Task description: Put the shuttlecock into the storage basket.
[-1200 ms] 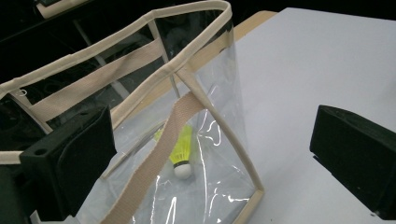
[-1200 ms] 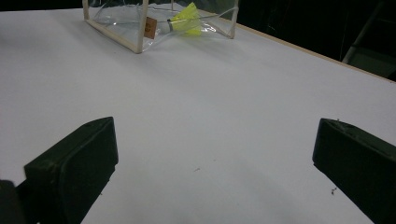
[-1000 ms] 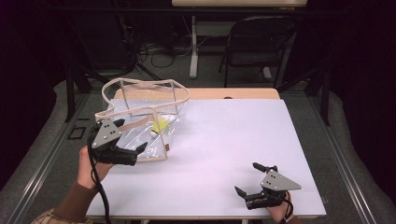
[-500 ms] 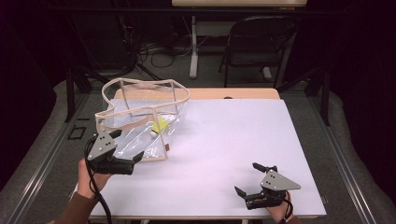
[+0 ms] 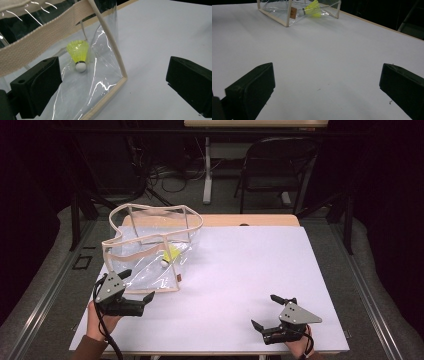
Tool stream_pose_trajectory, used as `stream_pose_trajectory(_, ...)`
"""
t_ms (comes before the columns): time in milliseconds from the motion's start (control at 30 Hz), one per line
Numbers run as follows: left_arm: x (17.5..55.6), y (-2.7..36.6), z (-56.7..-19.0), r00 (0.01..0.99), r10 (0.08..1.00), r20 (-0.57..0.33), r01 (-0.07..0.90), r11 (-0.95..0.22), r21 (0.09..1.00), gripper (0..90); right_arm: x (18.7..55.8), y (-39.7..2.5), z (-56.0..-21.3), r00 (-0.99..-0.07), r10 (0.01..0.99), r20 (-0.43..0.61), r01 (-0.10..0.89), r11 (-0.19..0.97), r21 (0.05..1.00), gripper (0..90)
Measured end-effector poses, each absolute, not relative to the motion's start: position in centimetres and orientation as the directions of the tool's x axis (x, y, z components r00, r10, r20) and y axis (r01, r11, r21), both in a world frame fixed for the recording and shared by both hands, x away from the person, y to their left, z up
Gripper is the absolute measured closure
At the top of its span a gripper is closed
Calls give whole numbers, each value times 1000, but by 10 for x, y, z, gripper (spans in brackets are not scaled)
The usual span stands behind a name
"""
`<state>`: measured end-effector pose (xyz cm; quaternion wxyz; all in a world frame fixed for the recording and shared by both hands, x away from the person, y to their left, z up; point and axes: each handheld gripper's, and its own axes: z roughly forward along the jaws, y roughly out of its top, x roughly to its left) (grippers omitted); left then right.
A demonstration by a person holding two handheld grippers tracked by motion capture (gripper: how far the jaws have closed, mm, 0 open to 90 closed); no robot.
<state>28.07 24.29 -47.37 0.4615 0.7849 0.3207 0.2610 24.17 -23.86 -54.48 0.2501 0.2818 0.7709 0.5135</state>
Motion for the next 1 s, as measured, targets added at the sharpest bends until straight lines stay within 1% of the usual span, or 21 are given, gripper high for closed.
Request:
stream_pose_trajectory(100,279,245,-481,662,744,97,278,-363,890,0,242,-239,-545,-717,691,-96,178,314,933,0)
stream_pose_trajectory(167,278,245,-487,643,759,96,295,-362,884,0,242,-239,-545,-715,692,-96,179,315,932,0)
stream_pose_trajectory(233,277,248,-494,645,761,71,311,-347,885,0,242,-239,-545,-713,694,-95,183,315,931,0)
stream_pose_trajectory(367,276,250,-506,628,775,70,335,-351,874,0,242,-239,-545,-712,695,-99,180,317,931,0)
stream_pose_trajectory(500,275,256,-515,618,785,50,356,-335,872,0,242,-239,-545,-711,697,-95,187,317,930,0)
stream_pose_trajectory(700,270,262,-525,594,804,42,357,-310,881,0,242,-238,-546,-714,693,-99,184,322,929,0)
stream_pose_trajectory(1000,262,261,-538,605,796,31,347,-298,889,0,242,-238,-546,-713,694,-98,185,321,929,0)
